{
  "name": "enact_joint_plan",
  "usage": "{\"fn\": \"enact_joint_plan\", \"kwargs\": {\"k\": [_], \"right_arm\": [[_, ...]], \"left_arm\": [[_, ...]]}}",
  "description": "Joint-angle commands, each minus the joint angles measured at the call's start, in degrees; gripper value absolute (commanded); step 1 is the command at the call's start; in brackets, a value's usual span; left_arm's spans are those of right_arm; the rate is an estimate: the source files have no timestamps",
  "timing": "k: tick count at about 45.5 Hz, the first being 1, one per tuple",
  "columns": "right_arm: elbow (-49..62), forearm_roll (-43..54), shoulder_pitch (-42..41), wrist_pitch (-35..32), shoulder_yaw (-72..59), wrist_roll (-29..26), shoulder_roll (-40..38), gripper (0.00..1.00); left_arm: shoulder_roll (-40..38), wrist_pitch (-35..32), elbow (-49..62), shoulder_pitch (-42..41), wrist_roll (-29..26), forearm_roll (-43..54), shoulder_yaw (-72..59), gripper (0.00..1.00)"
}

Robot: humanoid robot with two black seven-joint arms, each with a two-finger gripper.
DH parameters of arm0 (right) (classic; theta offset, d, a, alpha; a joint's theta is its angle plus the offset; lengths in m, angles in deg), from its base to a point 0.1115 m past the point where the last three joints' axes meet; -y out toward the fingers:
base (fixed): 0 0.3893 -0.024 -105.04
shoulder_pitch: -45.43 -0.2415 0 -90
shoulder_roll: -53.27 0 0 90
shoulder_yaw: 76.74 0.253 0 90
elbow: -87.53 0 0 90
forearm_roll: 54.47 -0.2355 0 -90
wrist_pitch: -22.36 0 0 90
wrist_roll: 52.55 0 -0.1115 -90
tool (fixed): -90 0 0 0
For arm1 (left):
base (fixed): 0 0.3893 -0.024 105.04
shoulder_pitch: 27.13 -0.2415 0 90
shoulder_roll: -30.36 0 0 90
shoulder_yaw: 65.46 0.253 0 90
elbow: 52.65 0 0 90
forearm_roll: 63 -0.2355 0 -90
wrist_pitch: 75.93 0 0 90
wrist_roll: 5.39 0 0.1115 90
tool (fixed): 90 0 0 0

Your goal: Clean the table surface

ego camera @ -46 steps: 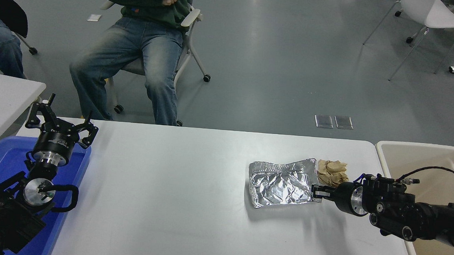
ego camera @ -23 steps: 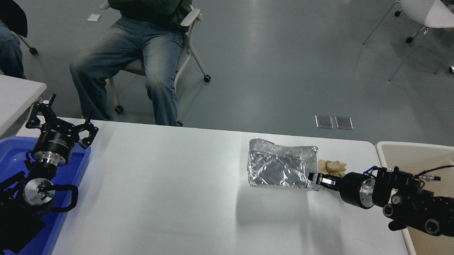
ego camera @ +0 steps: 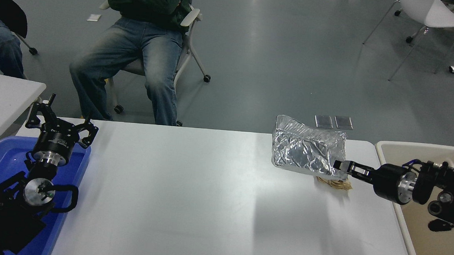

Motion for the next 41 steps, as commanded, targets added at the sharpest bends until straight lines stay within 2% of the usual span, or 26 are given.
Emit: {"fn": "enact_joint_plan", "kwargs": {"k": [1, 21, 26, 41], "right_arm": [[-7.2, 0.0, -2.1, -0.2, 0.5, 0.4, -10.5, 0.0], [-6.9, -2.6, -1.8, -0.9, 1.9, 3.3, -21.7, 0.0], [-5.2, -6.2, 0.2, -0.9, 1.9, 4.7, -23.4, 0.0], [10.3, -9.8, 9.3, -0.2, 1.4, 5.3, -20.2, 0.0]], "left_arm": [[0.0, 0.0, 0.0, 0.0, 0.0, 0.0, 0.0, 1.0], [0.0, 0.1, 0.0, 0.0, 0.0, 0.0, 0.0, 1.0], [0.0, 0.1, 0.0, 0.0, 0.0, 0.0, 0.0, 1.0], [0.0, 0.0, 0.0, 0.0, 0.0, 0.0, 0.0, 1.0]]}}
